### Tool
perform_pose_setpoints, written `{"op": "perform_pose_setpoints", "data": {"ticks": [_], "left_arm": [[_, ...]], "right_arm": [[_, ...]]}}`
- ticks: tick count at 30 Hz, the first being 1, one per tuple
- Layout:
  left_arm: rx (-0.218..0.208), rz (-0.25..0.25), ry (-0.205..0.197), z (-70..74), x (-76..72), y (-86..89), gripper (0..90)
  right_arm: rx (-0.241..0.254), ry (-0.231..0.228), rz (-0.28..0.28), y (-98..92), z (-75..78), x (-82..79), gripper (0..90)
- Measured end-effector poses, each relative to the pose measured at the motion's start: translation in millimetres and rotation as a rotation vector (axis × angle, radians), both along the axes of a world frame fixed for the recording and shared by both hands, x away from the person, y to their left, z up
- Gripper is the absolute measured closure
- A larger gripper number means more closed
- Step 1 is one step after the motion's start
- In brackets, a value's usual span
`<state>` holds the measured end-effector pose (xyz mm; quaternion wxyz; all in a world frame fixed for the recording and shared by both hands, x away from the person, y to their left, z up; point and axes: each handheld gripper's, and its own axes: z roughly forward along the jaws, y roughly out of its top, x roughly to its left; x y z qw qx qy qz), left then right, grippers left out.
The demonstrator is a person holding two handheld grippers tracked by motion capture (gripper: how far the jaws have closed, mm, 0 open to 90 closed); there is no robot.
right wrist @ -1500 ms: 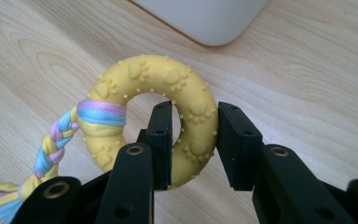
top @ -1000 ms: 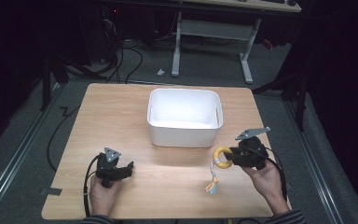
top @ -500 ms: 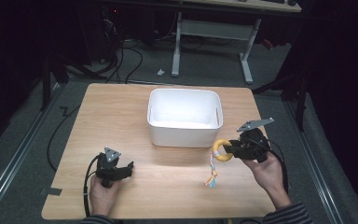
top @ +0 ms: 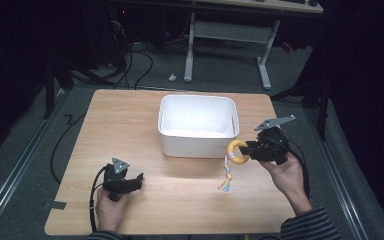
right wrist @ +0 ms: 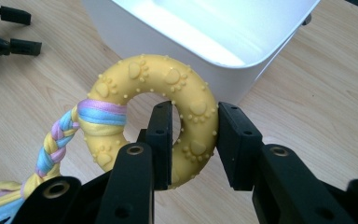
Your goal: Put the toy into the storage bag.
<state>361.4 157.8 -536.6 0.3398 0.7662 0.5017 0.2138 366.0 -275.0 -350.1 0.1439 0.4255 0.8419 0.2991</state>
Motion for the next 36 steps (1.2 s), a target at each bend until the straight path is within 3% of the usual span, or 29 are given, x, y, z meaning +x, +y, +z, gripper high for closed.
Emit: {"op": "perform_pose_setpoints", "data": {"ticks": [19,29,36], "left_arm": [[0.0,0.001,-0.001,-0.1,0.0,-0.2,20.6],[0.0,0.0,0.0,0.0,0.0,-0.2,20.6],[0.001,0.001,0.0,0.0,0.0,-0.3,20.5]], "right_arm": [[-0.013,0.0,-0.013,17.5,27.7,29.9,68.0],[-0.01,0.02,-0.03,26.7,29.5,55.4,68.0],[0.022,0.026,-0.047,30.9,35.3,69.8,68.0]]}}
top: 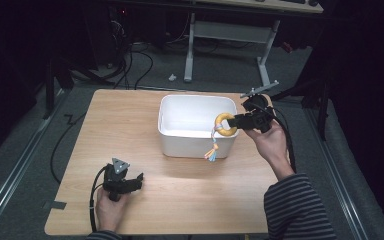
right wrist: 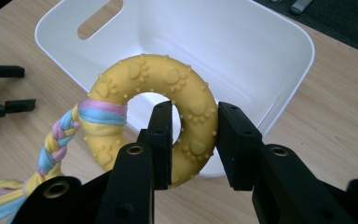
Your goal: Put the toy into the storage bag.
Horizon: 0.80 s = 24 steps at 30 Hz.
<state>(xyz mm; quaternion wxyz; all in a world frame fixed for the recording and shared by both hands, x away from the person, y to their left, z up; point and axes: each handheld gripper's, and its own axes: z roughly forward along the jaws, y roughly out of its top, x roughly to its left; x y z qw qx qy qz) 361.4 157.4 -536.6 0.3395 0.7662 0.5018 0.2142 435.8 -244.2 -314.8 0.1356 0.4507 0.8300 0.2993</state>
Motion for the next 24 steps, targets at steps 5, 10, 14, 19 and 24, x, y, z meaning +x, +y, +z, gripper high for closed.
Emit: {"op": "perform_pose_setpoints", "data": {"ticks": [5,10,14,19,24], "left_arm": [[0.001,0.0,0.0,0.0,0.0,-0.1,20.5],[0.001,0.002,0.0,0.0,0.0,-0.3,20.5],[0.001,0.002,-0.001,-0.1,0.0,-0.3,20.6],[0.001,0.002,-0.001,-0.1,0.0,-0.2,20.6],[0.0,0.002,-0.001,-0.1,0.1,-0.2,20.6]], "right_arm": [[0.024,0.005,-0.012,4.3,1.9,11.4,68.0],[0.034,0.006,-0.018,5.8,2.8,17.8,68.1],[0.037,0.006,-0.029,6.3,4.5,22.7,68.1],[0.038,0.018,-0.053,5.9,5.1,30.4,68.0],[0.027,0.021,-0.071,6.6,4.3,35.9,68.0]]}}
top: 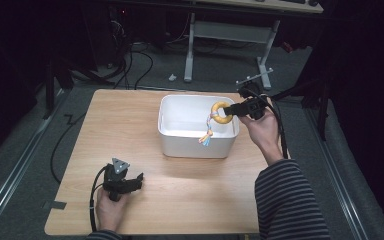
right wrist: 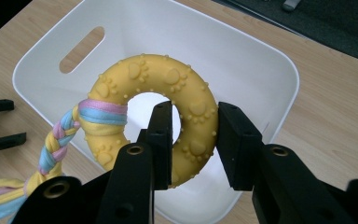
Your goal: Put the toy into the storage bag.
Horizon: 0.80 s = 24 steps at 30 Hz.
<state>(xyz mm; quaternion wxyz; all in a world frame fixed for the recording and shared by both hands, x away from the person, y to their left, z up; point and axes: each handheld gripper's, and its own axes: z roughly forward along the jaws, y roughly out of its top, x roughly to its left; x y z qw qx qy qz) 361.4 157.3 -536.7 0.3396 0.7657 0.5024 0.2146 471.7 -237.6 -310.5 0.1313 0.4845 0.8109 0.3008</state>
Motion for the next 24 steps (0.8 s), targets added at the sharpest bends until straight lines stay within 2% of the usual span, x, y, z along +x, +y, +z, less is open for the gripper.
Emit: {"op": "perform_pose_setpoints", "data": {"ticks": [16,20,24], "left_arm": [[0.0,-0.001,0.0,0.1,0.0,0.3,20.6],[0.0,-0.001,0.0,0.0,0.0,0.3,20.6],[-0.001,-0.003,0.001,0.0,-0.2,0.3,20.5]], "right_arm": [[-0.01,0.007,-0.064,7.9,-1.6,21.6,68.0],[0.0,0.013,-0.086,8.5,-5.9,28.1,68.0],[-0.02,0.022,-0.106,14.1,-12.6,33.7,68.0]]}}
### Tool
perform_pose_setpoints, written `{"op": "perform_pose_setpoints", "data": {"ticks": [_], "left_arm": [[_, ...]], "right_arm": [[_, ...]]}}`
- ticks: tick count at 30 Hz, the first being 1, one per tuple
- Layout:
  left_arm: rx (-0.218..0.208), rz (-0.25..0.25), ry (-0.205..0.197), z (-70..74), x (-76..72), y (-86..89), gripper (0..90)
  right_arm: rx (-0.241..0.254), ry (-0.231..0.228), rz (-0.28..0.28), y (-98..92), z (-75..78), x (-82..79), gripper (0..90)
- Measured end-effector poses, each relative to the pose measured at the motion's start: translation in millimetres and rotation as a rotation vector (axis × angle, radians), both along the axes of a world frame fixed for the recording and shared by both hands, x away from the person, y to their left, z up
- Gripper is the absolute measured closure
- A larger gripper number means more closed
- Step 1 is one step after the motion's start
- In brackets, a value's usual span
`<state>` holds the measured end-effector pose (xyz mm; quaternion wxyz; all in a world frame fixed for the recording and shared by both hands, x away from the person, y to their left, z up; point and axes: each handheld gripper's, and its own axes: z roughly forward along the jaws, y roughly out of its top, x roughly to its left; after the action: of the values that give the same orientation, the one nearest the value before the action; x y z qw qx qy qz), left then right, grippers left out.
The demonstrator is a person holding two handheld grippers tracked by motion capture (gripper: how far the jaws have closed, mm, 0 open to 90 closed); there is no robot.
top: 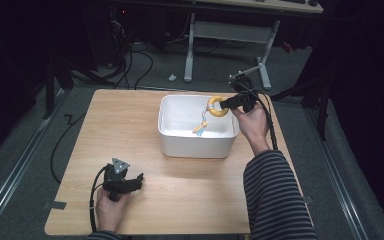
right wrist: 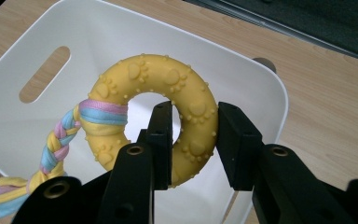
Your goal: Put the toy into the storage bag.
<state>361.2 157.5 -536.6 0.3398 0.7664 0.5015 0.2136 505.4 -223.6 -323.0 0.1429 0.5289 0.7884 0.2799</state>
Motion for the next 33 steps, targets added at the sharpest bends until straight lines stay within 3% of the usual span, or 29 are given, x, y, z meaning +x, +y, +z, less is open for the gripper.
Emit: {"op": "perform_pose_setpoints", "data": {"ticks": [17,30,33], "left_arm": [[-0.001,-0.001,0.0,0.0,-0.1,0.0,20.5],[0.0,-0.001,0.0,0.0,-0.1,0.0,20.5],[-0.001,-0.001,-0.001,0.0,-0.1,0.0,20.5]], "right_arm": [[-0.046,0.043,-0.005,14.2,-19.4,12.1,68.0],[-0.057,0.086,-0.003,14.2,-37.0,12.6,68.0],[-0.079,0.103,0.009,14.2,-43.3,10.2,68.0]]}}
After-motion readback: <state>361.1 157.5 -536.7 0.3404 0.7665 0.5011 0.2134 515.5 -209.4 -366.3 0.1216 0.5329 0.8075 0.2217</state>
